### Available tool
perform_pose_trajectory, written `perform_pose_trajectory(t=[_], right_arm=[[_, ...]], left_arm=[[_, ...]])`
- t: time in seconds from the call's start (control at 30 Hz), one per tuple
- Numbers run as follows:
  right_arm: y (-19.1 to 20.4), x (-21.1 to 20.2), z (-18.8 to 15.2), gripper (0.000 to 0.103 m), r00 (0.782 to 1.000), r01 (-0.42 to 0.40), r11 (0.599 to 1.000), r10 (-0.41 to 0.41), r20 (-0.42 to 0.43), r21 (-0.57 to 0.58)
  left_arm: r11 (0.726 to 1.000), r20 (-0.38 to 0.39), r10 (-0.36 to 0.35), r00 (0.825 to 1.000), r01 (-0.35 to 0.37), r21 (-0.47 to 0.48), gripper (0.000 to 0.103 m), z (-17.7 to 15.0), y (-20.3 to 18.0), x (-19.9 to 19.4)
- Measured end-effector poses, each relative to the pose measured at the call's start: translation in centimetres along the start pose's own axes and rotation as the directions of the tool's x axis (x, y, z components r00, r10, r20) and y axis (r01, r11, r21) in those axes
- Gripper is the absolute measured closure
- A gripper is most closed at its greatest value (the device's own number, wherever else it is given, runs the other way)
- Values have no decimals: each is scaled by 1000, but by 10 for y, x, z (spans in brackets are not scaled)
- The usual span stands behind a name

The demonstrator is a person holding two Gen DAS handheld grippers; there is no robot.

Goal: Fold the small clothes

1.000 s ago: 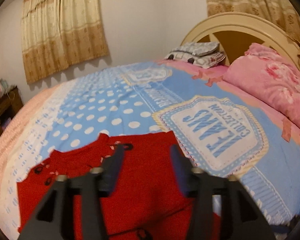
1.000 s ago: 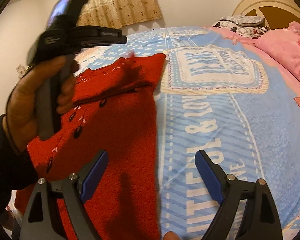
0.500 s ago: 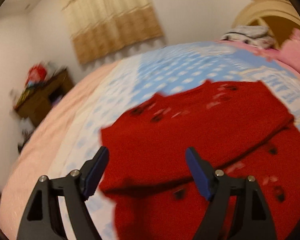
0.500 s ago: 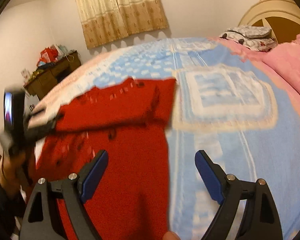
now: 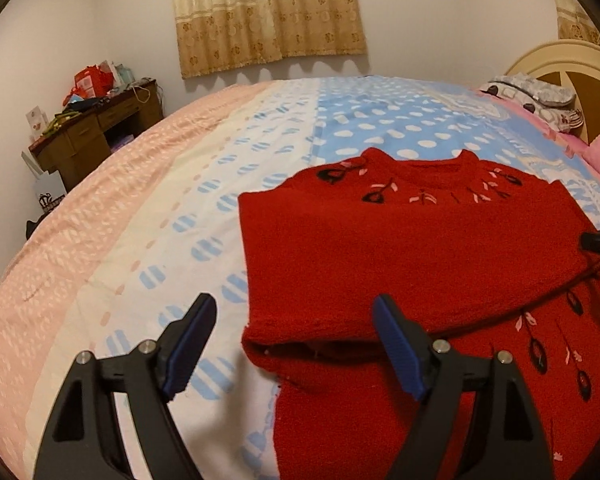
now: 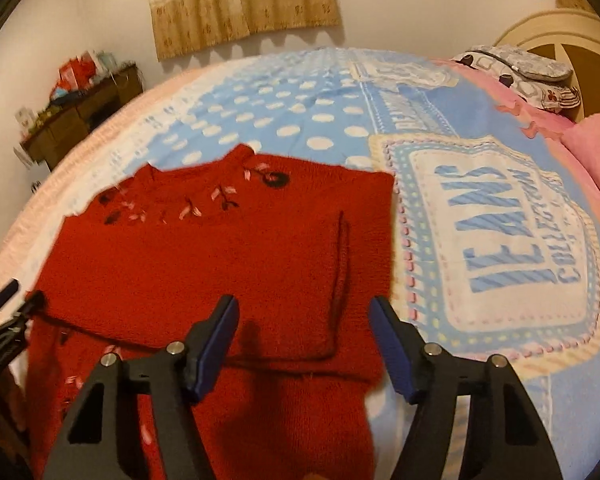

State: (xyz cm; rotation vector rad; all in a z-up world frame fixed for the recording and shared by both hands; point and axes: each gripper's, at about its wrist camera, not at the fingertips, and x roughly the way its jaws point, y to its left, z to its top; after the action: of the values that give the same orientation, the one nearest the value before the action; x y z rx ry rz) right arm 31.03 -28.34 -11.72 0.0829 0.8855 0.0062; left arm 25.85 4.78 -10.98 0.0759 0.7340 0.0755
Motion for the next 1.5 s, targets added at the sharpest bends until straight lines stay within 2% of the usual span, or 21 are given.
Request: perform_pose_trajectory(t=[0.07, 0.17, 0.27, 0.37, 0.53, 0.6, 0.7, 1.13, 1.2, 1.23, 1.33, 1.37, 1.5], right_arm=[[1, 6, -1, 71, 1000, 18, 1000, -18, -12, -11], [-3, 3, -3, 89, 1000, 26, 1000, -26, -7, -6], [-12, -7, -5, 94, 1000, 18, 1000, -19, 17, 23], [-19, -9, -6, 95, 999, 29, 999, -29, 18, 43], [-25, -3, -10, 95, 999, 44, 997, -44, 5, 64], [-26, 0, -11, 96, 997, 77, 995, -77, 2, 66], [-31, -6, -11, 97, 998, 54, 994, -57, 33, 96], [-24, -15, -12, 96, 998, 57, 997, -57, -4, 44], [-26, -14, -11, 94, 999, 49, 998, -49, -6, 43], [-25, -16, -10, 89, 999, 49, 998, -49, -6, 39], [-25, -20, -9, 61, 998, 60, 998, -60, 14, 23], [-24, -23, -8, 56, 998, 54, 998, -54, 21, 19], [-10, -31, -4, 56, 997, 50, 999, -49, 58, -19]], left_arm=[[1000, -8, -10, 1000, 10, -10, 20, 0, 4, 1], [999, -25, -23, 999, 23, -22, 20, -1, 6, 5], [1000, -25, -23, 999, 22, -19, 19, -1, 5, 5], [1000, -17, -15, 1000, 14, -11, 16, -2, 5, 4], [1000, -22, -7, 1000, 7, -2, 15, -2, 3, 5], [1000, -22, -6, 1000, 6, 1, 15, -3, 3, 5], [1000, -18, -7, 1000, 7, 6, 14, -3, 2, 4], [999, -28, -19, 999, 20, 27, 13, -2, -1, 3], [999, -26, -28, 999, 28, 31, 13, -1, -1, 1], [999, -24, -28, 999, 29, 32, 13, 0, -1, 1], [999, -20, -30, 999, 31, 33, 13, 2, -1, -1], [999, -16, -28, 999, 29, 35, 13, 3, -2, -2], [1000, 17, -25, 1000, 25, 20, 11, 12, 4, -8]])
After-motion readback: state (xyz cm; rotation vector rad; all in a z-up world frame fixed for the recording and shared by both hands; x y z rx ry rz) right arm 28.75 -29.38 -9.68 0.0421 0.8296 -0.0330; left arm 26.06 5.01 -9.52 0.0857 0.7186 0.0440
